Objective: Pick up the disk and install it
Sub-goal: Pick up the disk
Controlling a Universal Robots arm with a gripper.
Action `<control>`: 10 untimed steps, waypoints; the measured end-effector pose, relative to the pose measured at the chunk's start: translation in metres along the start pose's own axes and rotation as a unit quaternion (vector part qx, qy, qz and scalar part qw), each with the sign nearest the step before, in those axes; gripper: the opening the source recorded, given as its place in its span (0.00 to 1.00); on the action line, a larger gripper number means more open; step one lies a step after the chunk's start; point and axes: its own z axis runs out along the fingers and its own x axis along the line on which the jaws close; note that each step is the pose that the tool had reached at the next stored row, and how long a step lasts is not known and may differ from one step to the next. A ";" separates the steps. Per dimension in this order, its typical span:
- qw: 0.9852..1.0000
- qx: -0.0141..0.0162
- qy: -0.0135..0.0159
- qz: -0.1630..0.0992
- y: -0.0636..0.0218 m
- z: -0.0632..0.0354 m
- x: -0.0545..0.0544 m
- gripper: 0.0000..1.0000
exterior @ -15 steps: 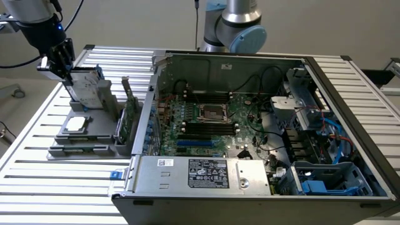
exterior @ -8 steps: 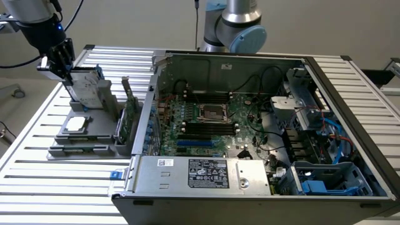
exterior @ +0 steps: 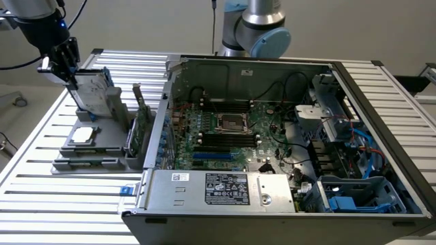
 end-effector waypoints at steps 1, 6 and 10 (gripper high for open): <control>1.000 0.000 0.000 0.000 0.0001 -0.0032 0.000 0.33; 1.000 0.000 0.000 0.000 0.0004 -0.0256 -0.001 0.33; 1.000 0.000 0.000 -0.001 0.0003 -0.0436 -0.002 0.33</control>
